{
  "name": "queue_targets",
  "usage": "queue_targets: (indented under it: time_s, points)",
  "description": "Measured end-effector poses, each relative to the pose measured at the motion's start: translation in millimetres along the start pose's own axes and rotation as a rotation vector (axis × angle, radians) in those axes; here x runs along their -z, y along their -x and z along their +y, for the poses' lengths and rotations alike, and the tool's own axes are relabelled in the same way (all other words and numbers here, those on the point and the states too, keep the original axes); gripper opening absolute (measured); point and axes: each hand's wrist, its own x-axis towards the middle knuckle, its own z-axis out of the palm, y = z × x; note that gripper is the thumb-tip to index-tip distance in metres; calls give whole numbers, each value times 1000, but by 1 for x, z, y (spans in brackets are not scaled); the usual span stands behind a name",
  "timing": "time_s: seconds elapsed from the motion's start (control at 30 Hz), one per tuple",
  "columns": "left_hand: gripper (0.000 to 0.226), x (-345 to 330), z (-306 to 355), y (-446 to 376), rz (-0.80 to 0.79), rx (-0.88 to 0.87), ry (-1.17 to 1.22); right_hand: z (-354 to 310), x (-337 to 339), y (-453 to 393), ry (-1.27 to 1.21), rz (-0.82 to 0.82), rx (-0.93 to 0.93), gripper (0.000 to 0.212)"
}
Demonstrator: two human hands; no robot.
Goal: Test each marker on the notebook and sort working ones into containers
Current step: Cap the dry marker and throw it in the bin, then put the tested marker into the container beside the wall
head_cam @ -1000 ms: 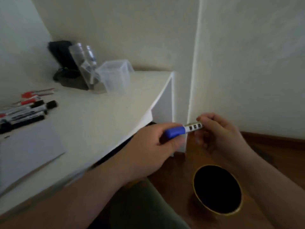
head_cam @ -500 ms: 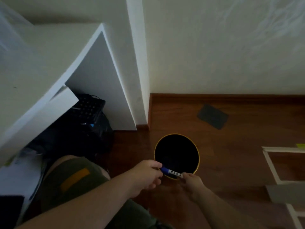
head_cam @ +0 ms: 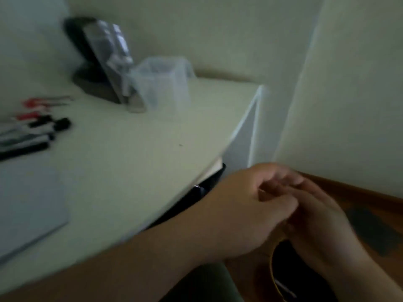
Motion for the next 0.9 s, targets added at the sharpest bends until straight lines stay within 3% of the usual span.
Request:
queue_targets:
  time_s: [0.07,0.13,0.17,0.23,0.3,0.43,0.57,0.67,0.8,0.9]
  points:
    - [23,53,40,31,81,-118,-64,-35,-66,1,69,-122,141,43]
    - [15,112,55,59,211,-147,-221,-51,-126,-5,226,-257,319,13]
    - [12,144,55,73,296,-134,-344,-53,-153,-15,329,-320,393,18]
    - [9,206,38,101,446,-28,-647,-49,-212,-37,525,-428,496,31]
    - [10,262,5,132,535,143,-869,-34,-273,-58,707,-530,524,24]
    - [14,350,-69,185,784,371,-855,25,-379,-103,1053,-606,596,13]
    - [17,390,-127,210,981,367,-946,71,-441,-134,1455,-600,734,13]
    - [17,390,-143,214,1007,301,-875,89,-451,-142,1510,-588,768,14]
    - [16,394,-146,212,906,268,-818,96,-447,-145,1445,-597,815,9]
    - [23,396,-149,210,817,261,-949,94,-445,-145,1319,-550,769,11]
